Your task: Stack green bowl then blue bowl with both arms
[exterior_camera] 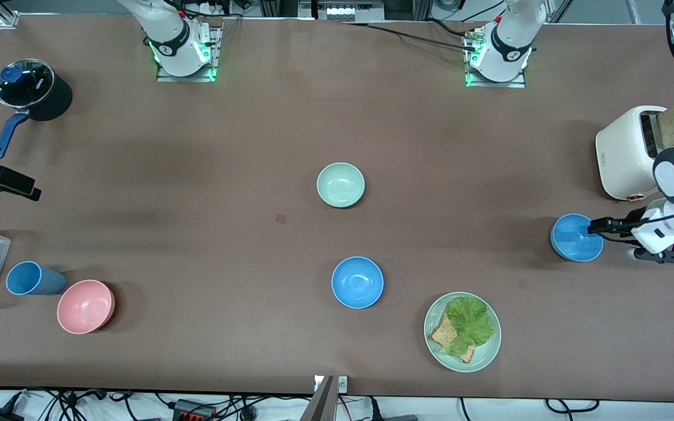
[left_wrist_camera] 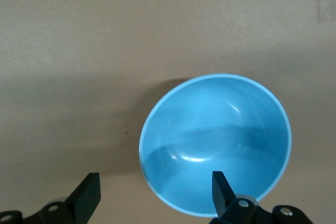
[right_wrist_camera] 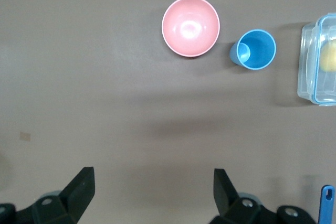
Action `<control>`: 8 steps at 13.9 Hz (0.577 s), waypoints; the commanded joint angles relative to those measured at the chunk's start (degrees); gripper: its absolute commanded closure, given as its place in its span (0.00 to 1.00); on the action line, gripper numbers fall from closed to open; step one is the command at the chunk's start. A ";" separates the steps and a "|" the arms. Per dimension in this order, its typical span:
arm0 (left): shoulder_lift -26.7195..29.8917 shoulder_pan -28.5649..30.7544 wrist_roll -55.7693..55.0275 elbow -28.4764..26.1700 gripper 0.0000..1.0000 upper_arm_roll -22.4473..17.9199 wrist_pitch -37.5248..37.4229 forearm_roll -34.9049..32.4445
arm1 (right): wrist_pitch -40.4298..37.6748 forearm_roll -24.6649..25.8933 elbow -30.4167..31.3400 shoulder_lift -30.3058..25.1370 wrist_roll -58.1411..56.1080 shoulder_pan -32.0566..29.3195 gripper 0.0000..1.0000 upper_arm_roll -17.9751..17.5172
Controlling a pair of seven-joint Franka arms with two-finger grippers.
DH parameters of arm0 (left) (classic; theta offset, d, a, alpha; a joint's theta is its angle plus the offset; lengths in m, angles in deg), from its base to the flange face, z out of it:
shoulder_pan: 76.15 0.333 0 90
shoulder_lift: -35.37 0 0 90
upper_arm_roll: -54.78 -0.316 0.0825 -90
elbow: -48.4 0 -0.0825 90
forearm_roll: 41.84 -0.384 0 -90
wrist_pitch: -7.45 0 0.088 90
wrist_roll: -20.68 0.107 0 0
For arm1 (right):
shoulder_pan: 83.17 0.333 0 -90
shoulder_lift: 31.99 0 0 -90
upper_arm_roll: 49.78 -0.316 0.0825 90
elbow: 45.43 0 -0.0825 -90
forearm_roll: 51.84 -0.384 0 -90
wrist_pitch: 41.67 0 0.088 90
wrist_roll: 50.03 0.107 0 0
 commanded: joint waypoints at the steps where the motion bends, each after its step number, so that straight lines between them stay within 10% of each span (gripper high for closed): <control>1: -2.32 0.68 0.49 1.83 0.13 0.52 1.48 -0.97 | 3.89 0.10 8.42 -5.58 -0.83 0.80 0.00 0.67; 8: -4.08 1.65 1.02 0.95 0.29 0.60 3.87 -1.05 | 11.64 0.45 22.51 -13.24 -1.01 0.80 0.00 0.50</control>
